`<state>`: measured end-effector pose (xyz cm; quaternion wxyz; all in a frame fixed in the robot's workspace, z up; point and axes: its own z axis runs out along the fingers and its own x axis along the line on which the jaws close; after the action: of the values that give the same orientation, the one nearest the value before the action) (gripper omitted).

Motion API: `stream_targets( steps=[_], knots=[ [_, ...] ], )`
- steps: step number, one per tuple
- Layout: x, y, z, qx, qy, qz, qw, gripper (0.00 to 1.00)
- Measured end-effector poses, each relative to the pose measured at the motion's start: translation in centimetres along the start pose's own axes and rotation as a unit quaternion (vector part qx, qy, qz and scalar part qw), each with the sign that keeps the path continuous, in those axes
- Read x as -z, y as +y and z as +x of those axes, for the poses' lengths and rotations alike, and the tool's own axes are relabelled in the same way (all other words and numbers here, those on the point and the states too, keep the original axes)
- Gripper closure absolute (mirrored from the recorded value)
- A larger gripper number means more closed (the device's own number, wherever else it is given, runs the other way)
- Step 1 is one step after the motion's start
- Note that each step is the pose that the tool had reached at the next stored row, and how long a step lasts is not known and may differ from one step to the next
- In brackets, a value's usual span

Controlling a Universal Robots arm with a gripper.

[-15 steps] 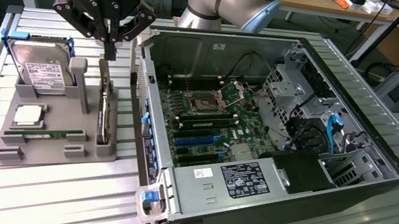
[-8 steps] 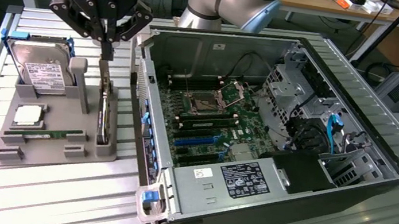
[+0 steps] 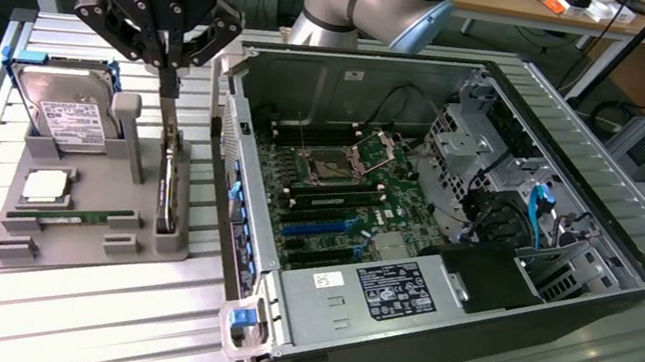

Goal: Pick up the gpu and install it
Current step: 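Reach for the gpu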

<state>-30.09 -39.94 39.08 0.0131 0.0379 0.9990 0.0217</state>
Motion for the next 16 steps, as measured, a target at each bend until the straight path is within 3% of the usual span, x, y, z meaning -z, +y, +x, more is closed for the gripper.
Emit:
stream_targets(
  steps=[16],
  knots=[
    [-0.02,-0.06,0.81,0.000,0.0000,0.0000,1.0000,0.89]
  ],
)
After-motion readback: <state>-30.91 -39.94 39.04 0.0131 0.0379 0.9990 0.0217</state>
